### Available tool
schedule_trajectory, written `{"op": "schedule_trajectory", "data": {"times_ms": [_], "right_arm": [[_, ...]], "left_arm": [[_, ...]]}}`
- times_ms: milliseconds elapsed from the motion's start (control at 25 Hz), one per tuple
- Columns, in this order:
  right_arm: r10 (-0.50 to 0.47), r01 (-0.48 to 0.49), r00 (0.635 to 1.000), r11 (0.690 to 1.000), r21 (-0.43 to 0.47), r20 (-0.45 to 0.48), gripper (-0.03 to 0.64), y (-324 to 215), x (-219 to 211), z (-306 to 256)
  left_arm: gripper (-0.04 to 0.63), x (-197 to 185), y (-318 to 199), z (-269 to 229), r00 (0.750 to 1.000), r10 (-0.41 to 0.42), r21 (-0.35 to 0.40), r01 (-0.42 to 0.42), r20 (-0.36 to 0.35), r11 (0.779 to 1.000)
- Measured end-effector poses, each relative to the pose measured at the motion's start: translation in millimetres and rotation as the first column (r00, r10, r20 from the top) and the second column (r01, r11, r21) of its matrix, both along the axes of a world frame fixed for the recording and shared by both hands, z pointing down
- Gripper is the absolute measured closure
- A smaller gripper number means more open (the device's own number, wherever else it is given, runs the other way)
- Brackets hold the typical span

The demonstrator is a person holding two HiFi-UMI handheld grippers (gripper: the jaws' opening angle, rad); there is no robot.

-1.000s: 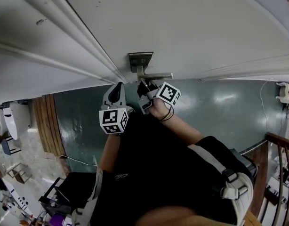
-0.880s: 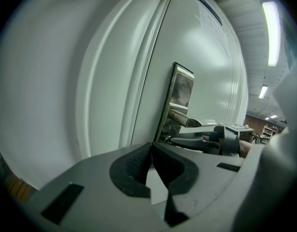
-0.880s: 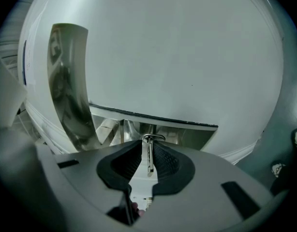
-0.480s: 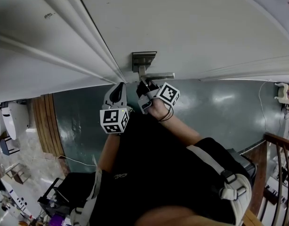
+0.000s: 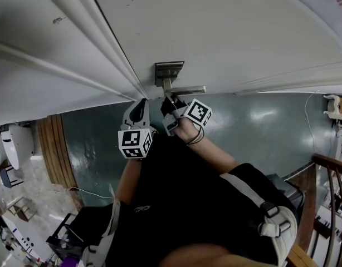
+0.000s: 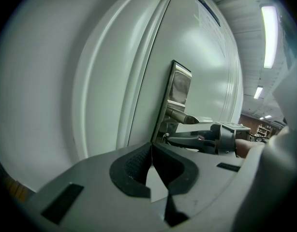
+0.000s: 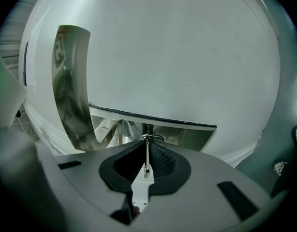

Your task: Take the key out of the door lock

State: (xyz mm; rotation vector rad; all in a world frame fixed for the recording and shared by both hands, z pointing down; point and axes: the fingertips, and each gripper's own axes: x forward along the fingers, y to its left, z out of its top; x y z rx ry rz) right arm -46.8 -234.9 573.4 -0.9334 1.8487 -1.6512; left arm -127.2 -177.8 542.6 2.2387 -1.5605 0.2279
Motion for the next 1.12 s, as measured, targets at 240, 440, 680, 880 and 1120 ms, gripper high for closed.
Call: {"op": "schedule_trajectory", "data": {"times_ms": [240, 440, 680, 880, 1120], "right_arm": [[0.009, -0.009, 1.0, 1.0, -0.005, -0.013, 0.588, 0.7, 1.4, 1.1], [0.012, -0.012, 1.0, 1.0, -0.008, -0.006, 0.588, 1.2, 0.7, 0.5], [0.018, -0.019, 0.999, 0.999, -0.027, -0.031, 0.588, 3.0, 3.4, 3.5], [0.039, -0.039, 0.999, 0.999, -0.038, 0.014, 0.588, 2.2, 3.4, 5.9], [0.103, -0.095, 0.989, 0.992, -0.082, 0.102, 0.583, 0.3, 3.2, 6.8]], "left_arm": [[0.571, -1.4, 0.9, 1.0, 1.0, -0.001, -0.004, 0.001, 0.0, 1.0], [0.571, -1.8, 1.8, 3.2, 1.0, -0.002, -0.012, 0.002, 0.001, 1.0], [0.571, 1.2, 0.3, 4.6, 1.0, 0.003, -0.016, -0.003, 0.003, 1.0], [0.571, 1.8, -3.4, 4.0, 1.0, 0.002, -0.013, -0.002, 0.001, 1.0], [0.571, 1.2, -3.8, 4.4, 1.0, 0.001, -0.014, -0.001, 0.002, 1.0]]}}
